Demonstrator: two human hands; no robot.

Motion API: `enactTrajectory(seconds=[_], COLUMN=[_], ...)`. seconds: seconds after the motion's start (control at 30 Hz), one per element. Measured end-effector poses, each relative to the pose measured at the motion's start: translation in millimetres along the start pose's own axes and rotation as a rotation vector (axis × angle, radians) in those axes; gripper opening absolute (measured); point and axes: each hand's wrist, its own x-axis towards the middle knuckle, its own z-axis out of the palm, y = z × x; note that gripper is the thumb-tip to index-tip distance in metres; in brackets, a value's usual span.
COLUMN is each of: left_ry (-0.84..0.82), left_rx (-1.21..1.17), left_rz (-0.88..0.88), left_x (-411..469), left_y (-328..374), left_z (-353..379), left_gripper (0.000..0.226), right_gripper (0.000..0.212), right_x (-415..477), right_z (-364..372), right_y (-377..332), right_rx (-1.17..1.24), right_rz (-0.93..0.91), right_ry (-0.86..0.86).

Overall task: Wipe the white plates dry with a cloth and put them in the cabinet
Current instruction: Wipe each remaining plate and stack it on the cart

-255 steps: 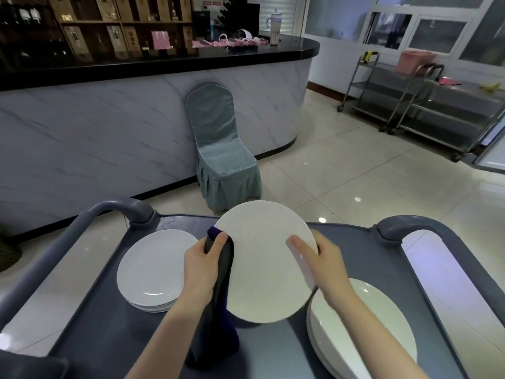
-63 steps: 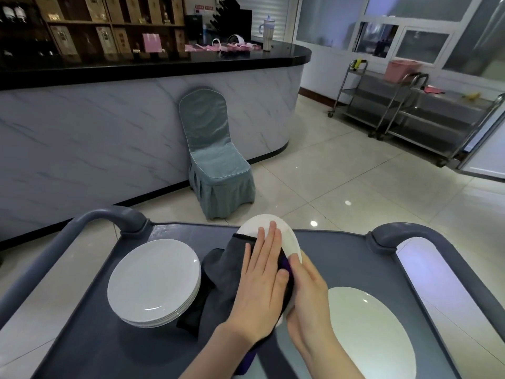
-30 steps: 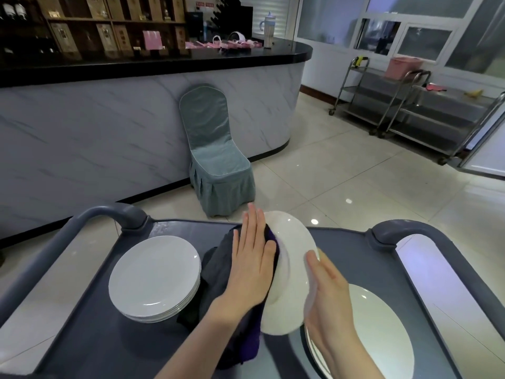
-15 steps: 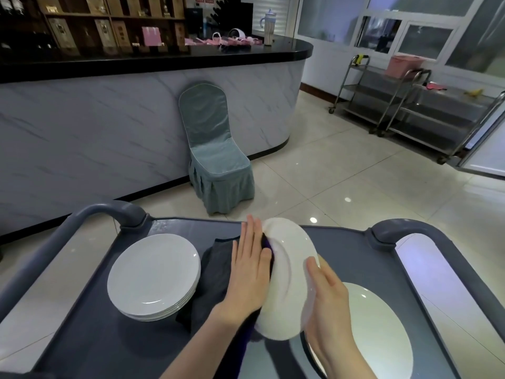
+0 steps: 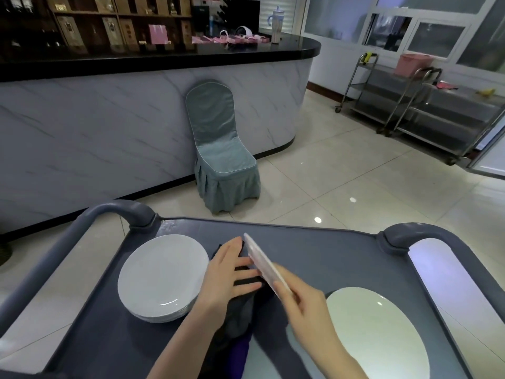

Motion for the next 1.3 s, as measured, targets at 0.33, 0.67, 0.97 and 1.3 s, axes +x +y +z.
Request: enactTrajectory(seconds=[0.33,0.67,0.97,1.3], left_ry=[0.197,0.286,0.446,0.575], left_rx=[-0.039,-0.026,0.337,0.599], left_rz=[0.005,-0.042,0.12,0.158], left_x=[1,24,38,39], left_y=[-4,-15,-10,-21], left_z=[-72,-166,-228,-248], left_gripper=[0.037,0.04,0.035,0.038], right_gripper=[0.03,0.035,0.042,0.046], right_x=[26,68,83,89], right_z=[46,101,171,193], right_y=[11,52,49,52], right_rx=[-0.136,0.025,0.129,0.07], right_rz=[0.098,0.603,0.644,0.601], right_ry=[-0.357,0.039,0.135,0.135])
